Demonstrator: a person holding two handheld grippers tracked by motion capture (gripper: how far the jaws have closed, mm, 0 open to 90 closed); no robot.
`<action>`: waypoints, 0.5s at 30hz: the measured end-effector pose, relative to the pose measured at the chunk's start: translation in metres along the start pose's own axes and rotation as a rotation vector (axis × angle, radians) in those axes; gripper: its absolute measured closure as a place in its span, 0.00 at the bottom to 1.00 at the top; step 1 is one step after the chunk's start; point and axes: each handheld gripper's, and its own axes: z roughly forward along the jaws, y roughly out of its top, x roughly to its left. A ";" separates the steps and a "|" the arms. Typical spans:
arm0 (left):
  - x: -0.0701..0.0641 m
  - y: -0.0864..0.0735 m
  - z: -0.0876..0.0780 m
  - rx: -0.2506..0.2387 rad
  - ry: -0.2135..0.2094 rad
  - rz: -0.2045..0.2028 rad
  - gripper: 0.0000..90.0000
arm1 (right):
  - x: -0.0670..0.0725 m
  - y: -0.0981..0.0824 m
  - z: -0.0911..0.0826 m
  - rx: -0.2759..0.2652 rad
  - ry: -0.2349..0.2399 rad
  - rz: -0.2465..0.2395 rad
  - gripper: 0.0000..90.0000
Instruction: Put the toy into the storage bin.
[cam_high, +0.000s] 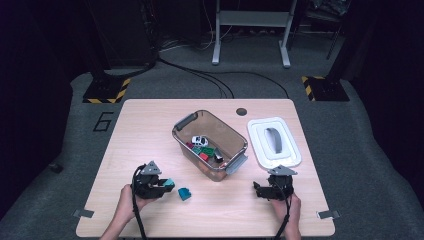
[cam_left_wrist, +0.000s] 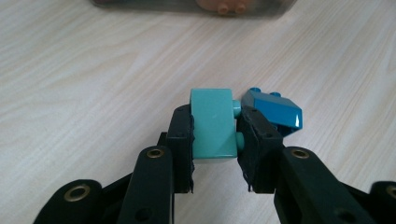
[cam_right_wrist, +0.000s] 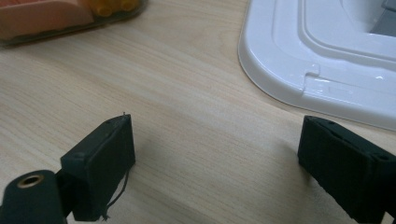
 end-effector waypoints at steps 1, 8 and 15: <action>0.002 0.003 -0.001 -0.004 0.000 -0.002 0.75 | 0.000 0.000 0.000 -0.001 0.000 -0.001 0.11; 0.007 0.019 -0.007 -0.021 0.006 0.006 0.75 | 0.000 0.000 0.000 -0.001 0.000 0.000 0.11; 0.014 0.035 -0.015 -0.035 0.002 0.009 0.75 | 0.000 0.000 0.000 -0.001 0.000 0.000 0.11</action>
